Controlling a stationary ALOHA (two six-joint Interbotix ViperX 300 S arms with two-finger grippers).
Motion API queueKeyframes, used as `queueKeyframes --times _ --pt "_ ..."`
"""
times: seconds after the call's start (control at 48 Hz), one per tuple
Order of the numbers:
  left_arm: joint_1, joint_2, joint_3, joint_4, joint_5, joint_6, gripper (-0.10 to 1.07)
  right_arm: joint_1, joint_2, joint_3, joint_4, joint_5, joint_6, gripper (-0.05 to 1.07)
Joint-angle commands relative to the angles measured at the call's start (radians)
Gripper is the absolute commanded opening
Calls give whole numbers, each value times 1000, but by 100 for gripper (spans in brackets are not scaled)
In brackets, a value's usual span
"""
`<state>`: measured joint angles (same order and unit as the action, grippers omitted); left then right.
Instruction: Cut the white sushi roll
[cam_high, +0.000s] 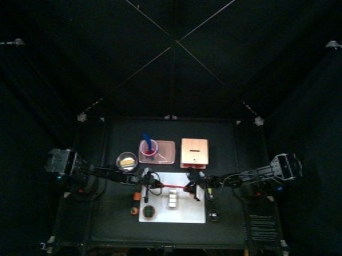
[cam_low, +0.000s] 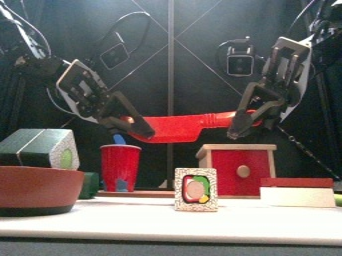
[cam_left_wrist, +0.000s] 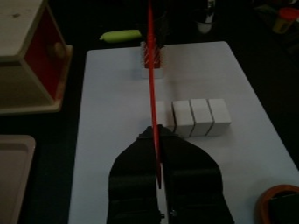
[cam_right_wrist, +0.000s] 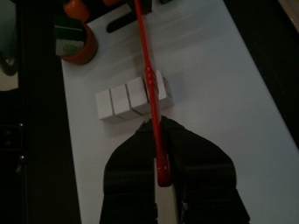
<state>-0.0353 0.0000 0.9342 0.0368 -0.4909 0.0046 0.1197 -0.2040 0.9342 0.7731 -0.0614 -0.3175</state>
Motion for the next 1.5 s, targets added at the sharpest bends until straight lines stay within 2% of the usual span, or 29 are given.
queueKeyframes --times 0.0,0.146,0.333,0.688,0.896,1.042,1.229,1.479 --pt "-6 17 11 9 -31 6 23 15 -11 21 -29 -6 3 15" --pt "-26 58 -20 64 -28 5 23 44 -8 46 -106 -5 6 14" --pt "-48 83 -49 107 2 5 23 66 -8 49 -121 -3 6 14" --pt "-94 120 -61 103 12 -2 23 83 12 46 -126 -2 6 14" --pt "-112 137 -52 46 12 2 23 86 57 43 -120 -15 6 14" --pt "-112 160 -48 20 11 2 23 101 89 46 -115 -80 6 14" --pt "-120 164 -40 -5 -3 2 23 149 92 87 -77 -238 8 13" --pt "-123 183 -41 -9 3 5 23 169 112 80 -57 -256 6 13"
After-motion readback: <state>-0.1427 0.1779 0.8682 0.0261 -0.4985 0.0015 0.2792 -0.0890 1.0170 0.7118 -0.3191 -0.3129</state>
